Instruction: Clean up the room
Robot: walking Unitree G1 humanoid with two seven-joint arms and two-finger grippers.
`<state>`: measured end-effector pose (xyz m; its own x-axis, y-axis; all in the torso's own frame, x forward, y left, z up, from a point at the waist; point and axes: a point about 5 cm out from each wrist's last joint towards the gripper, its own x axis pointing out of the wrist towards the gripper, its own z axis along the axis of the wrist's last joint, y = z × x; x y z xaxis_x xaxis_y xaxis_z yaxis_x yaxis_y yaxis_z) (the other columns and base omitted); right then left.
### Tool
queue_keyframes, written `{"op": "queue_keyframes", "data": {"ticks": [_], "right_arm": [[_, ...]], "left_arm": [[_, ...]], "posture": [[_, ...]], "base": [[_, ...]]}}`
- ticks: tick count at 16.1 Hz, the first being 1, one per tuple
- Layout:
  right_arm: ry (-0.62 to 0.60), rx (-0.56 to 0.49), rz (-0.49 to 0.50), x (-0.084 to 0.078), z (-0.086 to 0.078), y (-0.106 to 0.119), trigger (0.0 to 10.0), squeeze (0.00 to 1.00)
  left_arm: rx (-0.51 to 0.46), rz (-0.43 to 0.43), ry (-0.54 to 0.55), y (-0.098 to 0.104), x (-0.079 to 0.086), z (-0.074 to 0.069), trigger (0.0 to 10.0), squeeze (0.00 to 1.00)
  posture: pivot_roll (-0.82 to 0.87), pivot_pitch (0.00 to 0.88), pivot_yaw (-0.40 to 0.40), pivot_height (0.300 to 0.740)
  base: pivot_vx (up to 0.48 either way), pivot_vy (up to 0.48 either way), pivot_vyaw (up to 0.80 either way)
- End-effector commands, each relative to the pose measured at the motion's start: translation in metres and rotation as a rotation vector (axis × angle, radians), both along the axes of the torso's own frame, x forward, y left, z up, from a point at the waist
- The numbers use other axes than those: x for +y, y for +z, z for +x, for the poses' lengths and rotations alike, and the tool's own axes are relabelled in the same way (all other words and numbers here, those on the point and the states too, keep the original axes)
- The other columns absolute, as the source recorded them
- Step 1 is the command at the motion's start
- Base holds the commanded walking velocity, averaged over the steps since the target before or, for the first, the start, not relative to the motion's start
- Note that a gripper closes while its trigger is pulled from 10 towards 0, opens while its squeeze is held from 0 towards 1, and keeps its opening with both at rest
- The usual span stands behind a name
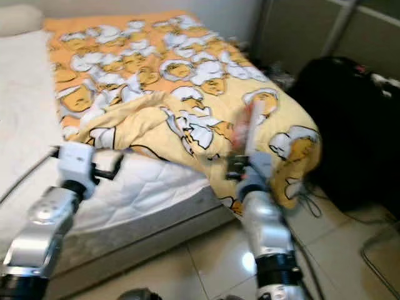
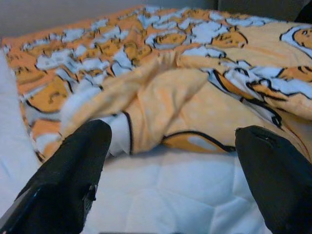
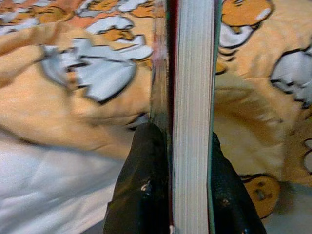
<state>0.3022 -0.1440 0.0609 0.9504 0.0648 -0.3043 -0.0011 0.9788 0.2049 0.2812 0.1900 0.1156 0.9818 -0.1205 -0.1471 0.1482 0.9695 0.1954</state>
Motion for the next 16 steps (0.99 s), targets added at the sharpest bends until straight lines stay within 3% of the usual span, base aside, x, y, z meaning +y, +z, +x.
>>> {"op": "queue_keyframes", "data": {"ticks": [1,16], "right_arm": [[-0.022,-0.050,-0.021,-0.0095,0.0061,0.0118,10.0,0.00],[0.000,-0.063,-0.044,-0.0093,0.0082,0.0149,10.0,0.00]], "left_arm": [[0.000,-0.008,-0.015,0.0001,-0.0072,0.0019,10.0,0.00],[-0.009,-0.015,-0.002,0.0003,-0.0081,0.0039,10.0,0.00]], "posture": [[0.04,0.000,-0.012,0.740],[0.04,0.000,-0.018,0.740]], "base": [[0.000,0.409,0.00],[0.000,0.416,0.00]]}}
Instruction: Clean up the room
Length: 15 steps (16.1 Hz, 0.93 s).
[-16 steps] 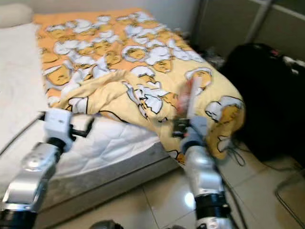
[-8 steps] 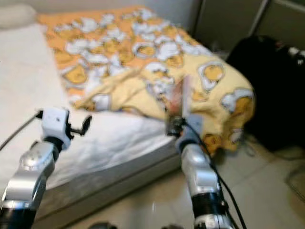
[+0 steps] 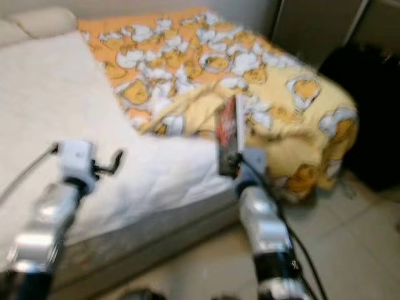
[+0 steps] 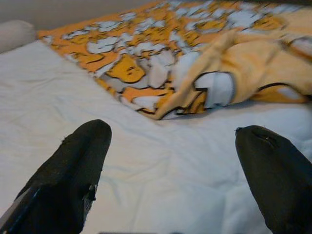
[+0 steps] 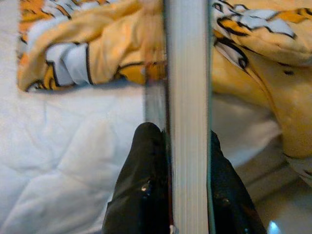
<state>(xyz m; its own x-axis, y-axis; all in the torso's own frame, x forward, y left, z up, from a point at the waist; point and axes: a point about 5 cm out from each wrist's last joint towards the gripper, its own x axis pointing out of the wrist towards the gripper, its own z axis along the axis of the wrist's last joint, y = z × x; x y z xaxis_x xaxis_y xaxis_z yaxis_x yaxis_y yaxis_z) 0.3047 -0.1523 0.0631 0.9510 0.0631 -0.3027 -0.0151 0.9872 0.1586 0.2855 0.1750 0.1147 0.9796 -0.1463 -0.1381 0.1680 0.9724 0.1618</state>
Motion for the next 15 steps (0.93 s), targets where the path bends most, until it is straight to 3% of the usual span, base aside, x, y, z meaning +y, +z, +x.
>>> {"op": "queue_keyframes", "data": {"ticks": [1,15], "right_arm": [[-0.011,-0.059,0.002,-0.0009,0.0057,0.0130,10.0,0.00],[0.000,-0.063,-0.004,0.0015,0.0061,0.0133,10.0,0.00]], "left_arm": [[-0.005,0.020,0.021,0.0014,0.0071,-0.0003,10.0,0.00],[-0.010,0.025,0.024,0.0033,0.0081,0.0010,10.0,0.00]], "posture": [[0.04,0.000,-0.018,0.740],[0.04,0.000,-0.017,0.740]], "base": [[0.000,0.412,0.00],[0.000,0.415,0.00]]}}
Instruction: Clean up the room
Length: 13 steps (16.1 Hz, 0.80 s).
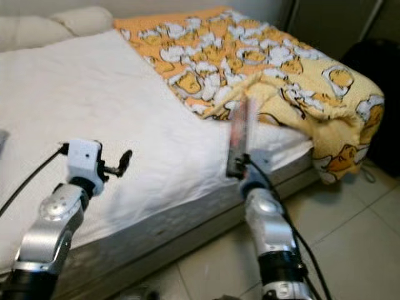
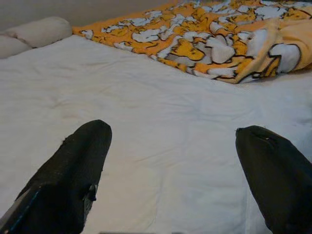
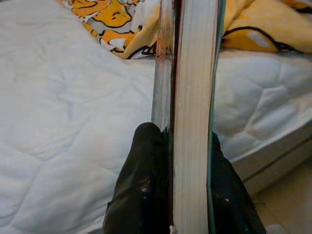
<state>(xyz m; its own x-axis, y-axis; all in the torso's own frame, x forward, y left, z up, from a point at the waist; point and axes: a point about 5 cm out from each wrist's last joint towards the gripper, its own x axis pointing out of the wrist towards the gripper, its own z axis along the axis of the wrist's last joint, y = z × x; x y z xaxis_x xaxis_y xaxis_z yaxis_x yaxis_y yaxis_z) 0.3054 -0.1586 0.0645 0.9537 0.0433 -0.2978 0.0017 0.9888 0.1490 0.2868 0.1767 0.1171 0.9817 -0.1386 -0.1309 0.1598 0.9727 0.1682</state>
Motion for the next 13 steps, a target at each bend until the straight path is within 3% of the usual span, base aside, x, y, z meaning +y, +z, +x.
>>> {"op": "queue_keyframes", "data": {"ticks": [1,7,9,13], "right_arm": [[0.018,-0.059,0.005,0.0083,0.0054,0.0119,10.0,0.00],[0.027,-0.069,0.002,0.0117,0.0074,0.0131,10.0,0.00],[0.029,-0.073,0.001,0.0126,0.0081,0.0140,10.0,0.00],[0.033,-0.079,0.000,0.0138,0.0098,0.0151,10.0,0.00]], "left_arm": [[-0.002,0.020,0.016,0.0012,0.0069,-0.0001,10.0,0.00],[-0.006,0.024,0.009,0.0018,0.0066,0.0017,10.0,0.00],[-0.023,0.051,-0.003,0.0044,0.0064,0.0026,10.0,0.00],[-0.038,0.060,-0.002,0.0070,0.0027,0.0057,10.0,0.00]], "posture": [[0.04,0.000,-0.015,0.740],[0.05,0.000,-0.012,0.740],[0.05,0.000,-0.011,0.740],[0.05,0.000,-0.015,0.740]], "base": [[0.000,0.412,0.00],[0.000,0.403,0.00],[0.000,0.000,0.00],[0.000,-0.480,0.00]]}}
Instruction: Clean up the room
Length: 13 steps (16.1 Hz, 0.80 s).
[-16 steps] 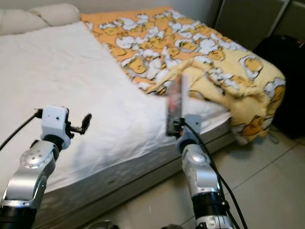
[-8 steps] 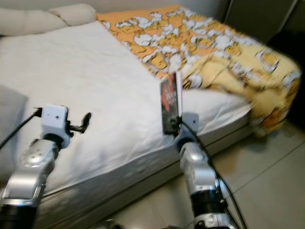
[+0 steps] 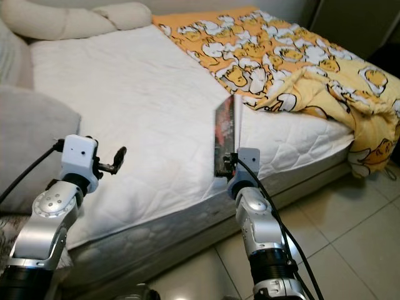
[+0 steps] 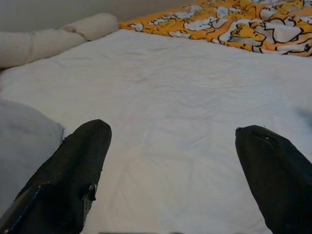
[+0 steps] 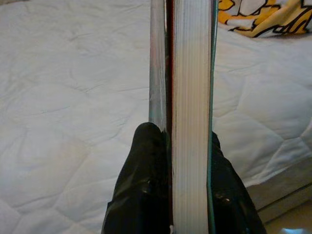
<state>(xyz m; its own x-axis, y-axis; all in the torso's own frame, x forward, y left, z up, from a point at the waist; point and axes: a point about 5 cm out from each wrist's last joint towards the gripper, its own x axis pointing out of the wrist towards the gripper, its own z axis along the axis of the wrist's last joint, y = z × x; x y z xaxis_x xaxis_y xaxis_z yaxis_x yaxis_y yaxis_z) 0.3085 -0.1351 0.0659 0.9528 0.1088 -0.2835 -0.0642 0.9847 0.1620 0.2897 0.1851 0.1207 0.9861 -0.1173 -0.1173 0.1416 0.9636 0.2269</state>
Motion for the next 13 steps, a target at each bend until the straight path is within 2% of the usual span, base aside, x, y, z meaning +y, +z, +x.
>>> {"op": "queue_keyframes", "data": {"ticks": [1,13], "right_arm": [[-0.032,-0.067,-0.011,-0.0102,0.0072,0.0141,10.0,0.00],[-0.040,-0.073,-0.017,-0.0122,0.0105,0.0158,10.0,0.00]], "left_arm": [[-0.020,-0.017,-0.007,0.0043,-0.0057,0.0034,10.0,0.00],[-0.060,-0.040,0.023,0.0110,-0.0045,0.0087,10.0,0.00]], "posture": [[0.05,0.000,-0.015,0.740],[0.05,0.000,-0.013,0.740]], "base": [[0.000,0.000,0.00],[0.000,0.000,0.00]]}}
